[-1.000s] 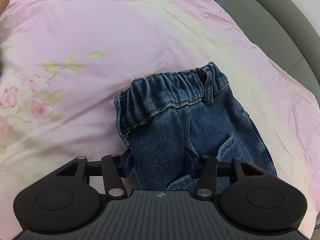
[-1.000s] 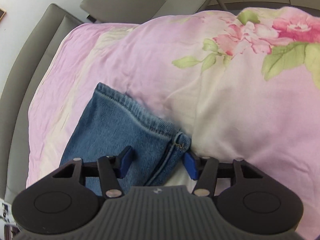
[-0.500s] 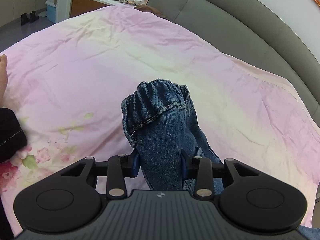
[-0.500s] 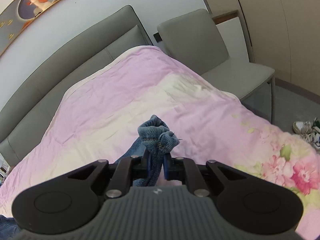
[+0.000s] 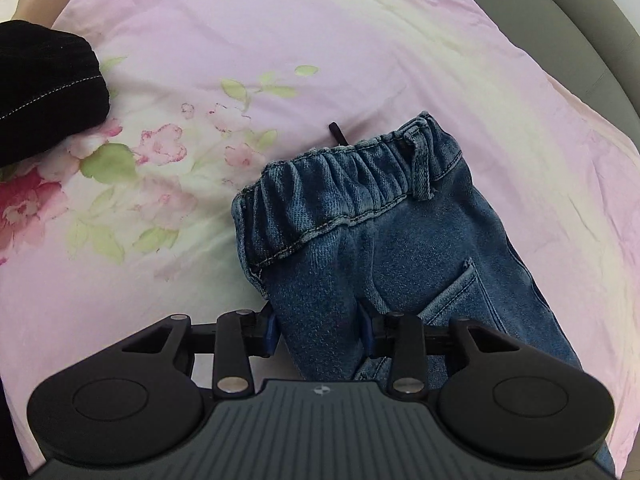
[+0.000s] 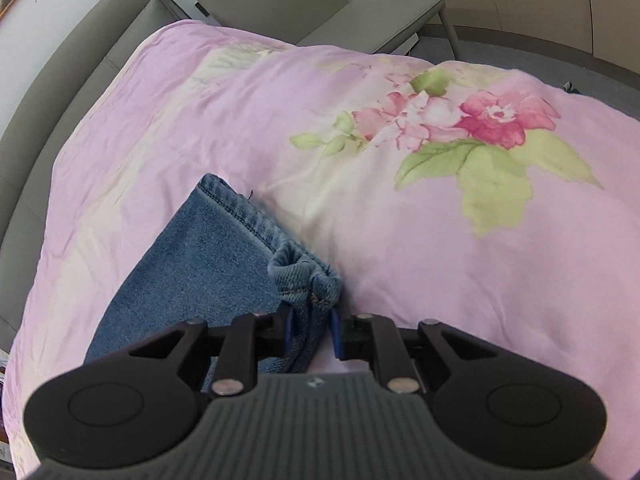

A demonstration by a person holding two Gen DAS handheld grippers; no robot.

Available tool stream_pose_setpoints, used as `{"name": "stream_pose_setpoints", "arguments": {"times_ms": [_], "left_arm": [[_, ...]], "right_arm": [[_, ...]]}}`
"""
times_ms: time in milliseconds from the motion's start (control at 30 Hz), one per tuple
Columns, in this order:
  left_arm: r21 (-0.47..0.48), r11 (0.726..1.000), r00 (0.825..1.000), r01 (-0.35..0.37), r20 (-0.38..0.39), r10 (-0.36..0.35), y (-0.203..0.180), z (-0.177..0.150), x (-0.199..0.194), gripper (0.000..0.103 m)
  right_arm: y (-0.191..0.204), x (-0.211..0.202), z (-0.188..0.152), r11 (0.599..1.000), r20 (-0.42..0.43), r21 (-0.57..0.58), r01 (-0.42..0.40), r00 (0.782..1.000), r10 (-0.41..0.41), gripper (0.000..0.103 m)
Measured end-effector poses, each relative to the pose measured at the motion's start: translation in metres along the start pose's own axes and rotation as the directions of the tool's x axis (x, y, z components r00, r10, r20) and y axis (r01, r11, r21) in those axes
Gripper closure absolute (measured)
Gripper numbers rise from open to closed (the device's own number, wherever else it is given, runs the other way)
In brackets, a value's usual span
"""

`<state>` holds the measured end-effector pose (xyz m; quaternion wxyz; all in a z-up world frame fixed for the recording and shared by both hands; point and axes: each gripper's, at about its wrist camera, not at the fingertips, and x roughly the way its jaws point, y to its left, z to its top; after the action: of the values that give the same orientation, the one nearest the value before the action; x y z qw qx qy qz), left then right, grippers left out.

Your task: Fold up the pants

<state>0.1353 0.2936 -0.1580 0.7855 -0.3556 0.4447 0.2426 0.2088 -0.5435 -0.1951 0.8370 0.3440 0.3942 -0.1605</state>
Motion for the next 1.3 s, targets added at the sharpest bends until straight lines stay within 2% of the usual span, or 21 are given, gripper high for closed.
{"name": "stream_pose_setpoints", "arguments": {"times_ms": [100,167,233,267,333,400,467,533,667,767,900,967,1033,1167,1200,1267,1300], "left_arm": [[-0.040,0.999,1.000,0.012,-0.028,-0.013,0.005,0.001,0.003,0.053],[-0.032,0.999,0.999,0.018,-0.040,-0.019,0.005,0.004,0.000,0.045],[0.008,1.000,0.999,-0.006,-0.040,0.007,0.003,0.002,-0.009,0.031],[0.028,0.999,0.999,-0.024,-0.034,0.025,-0.001,0.000,-0.015,0.028],[0.076,0.997,0.999,-0.023,-0.028,0.025,-0.005,-0.004,-0.027,0.028],[0.127,0.992,1.000,-0.011,-0.022,0.014,-0.012,-0.012,-0.042,0.028],[0.191,0.982,1.000,0.011,-0.006,-0.010,-0.021,-0.025,-0.057,0.028],[0.280,0.959,0.999,0.038,0.023,-0.046,-0.035,-0.045,-0.074,0.031],[0.496,0.861,0.990,0.111,0.023,-0.141,-0.068,-0.097,-0.103,0.034],[0.616,0.772,0.981,0.154,-0.001,-0.195,-0.084,-0.138,-0.118,0.034],[0.742,0.660,0.980,0.114,0.024,-0.196,-0.099,-0.186,-0.120,0.034],[0.773,0.624,0.981,0.110,0.015,-0.192,-0.103,-0.206,-0.112,0.034],[0.793,0.600,0.984,0.105,0.004,-0.178,-0.106,-0.222,-0.101,0.034],[0.855,0.517,0.989,0.028,0.050,-0.138,-0.113,-0.257,-0.075,0.034],[0.864,0.504,0.990,-0.003,0.074,-0.121,-0.116,-0.262,-0.067,0.034],[0.865,0.497,0.986,-0.068,0.133,-0.096,-0.119,-0.272,-0.057,0.035],[0.859,0.507,0.986,-0.070,0.138,-0.097,-0.119,-0.273,-0.051,0.036]], "right_arm": [[0.002,0.004,0.002,1.000,-0.014,0.016,0.014,1.000,-0.014,0.091],[0.002,0.002,0.003,1.000,-0.018,0.013,0.012,1.000,-0.012,0.089],[0.004,-0.001,0.007,1.000,-0.013,0.012,0.013,1.000,-0.013,0.075],[0.006,-0.005,0.008,1.000,-0.007,0.007,0.020,1.000,-0.020,0.071],[0.011,-0.016,0.009,0.999,0.004,-0.022,0.033,0.999,-0.033,0.050],[0.023,-0.032,0.007,0.994,0.045,-0.084,0.065,0.997,-0.061,0.034],[0.038,-0.048,0.003,0.980,0.085,-0.170,0.104,0.992,-0.090,0.032],[0.052,-0.064,-0.005,0.964,0.116,-0.236,0.120,0.989,-0.094,0.032],[0.080,-0.092,-0.035,0.944,0.106,-0.329,0.018,0.994,0.018,0.032],[0.106,-0.103,-0.065,0.921,0.060,-0.384,-0.062,0.994,0.091,0.032],[0.138,-0.112,-0.110,0.885,0.000,-0.436,-0.162,0.984,0.180,0.032],[0.153,-0.114,-0.133,0.863,-0.022,-0.466,-0.193,0.978,0.207,0.032],[0.169,-0.116,-0.159,0.837,-0.053,-0.500,-0.224,0.972,0.229,0.032],[0.196,-0.114,-0.207,0.776,-0.111,-0.563,-0.285,0.956,0.271,0.032],[0.203,-0.112,-0.219,0.755,-0.125,-0.585,-0.297,0.953,0.277,0.032],[0.214,-0.109,-0.237,0.726,-0.143,-0.614,-0.310,0.948,0.284,0.032],[0.218,-0.108,-0.244,0.713,-0.153,-0.624,-0.320,0.945,0.290,0.032]]}}
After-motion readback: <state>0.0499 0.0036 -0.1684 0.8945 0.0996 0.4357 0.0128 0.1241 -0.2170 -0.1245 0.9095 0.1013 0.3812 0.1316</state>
